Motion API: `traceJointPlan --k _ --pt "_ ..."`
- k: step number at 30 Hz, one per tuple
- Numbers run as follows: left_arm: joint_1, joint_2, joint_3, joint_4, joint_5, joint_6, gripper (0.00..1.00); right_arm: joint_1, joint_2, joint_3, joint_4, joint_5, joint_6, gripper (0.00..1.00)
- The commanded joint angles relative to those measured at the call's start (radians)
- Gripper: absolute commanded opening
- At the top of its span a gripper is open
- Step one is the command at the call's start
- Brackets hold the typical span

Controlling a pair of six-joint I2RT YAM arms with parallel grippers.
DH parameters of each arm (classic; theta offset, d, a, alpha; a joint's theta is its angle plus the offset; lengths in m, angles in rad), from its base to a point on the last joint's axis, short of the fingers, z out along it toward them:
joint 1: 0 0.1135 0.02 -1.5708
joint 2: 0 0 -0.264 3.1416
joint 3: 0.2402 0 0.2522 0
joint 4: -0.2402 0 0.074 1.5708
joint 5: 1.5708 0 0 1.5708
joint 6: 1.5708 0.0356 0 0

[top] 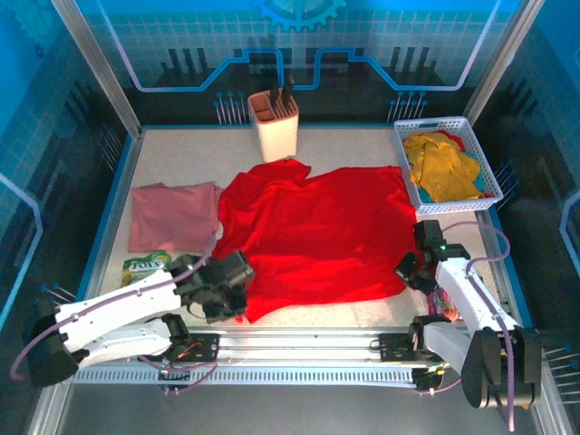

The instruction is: Fold and stack the t-shirts

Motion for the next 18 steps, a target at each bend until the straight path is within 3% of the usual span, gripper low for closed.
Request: traceJointPlan --k 1,6,10,18 --pt "0.154 -0.026 0.152 -0.157 -0.070 0.232 0.00 0.009 -0.040 0.083 -0.051 0.000 -0.058 0.02" --pt "0.389 0.035 0.358 -0.204 -0.102 0.482 0.00 0.003 -0.058 0.139 -0.037 -0.005 -0.101 0.04" --pt "0.538 0.118 0.420 -0.152 -0.040 0.611 0.00 -0.005 0.068 0.191 -0.026 -0.024 -0.120 0.04" --pt "0.675 0.256 0.365 0.001 0.024 0.712 0.00 0.010 0.337 0.287 0.065 -0.064 -0.164 0.10"
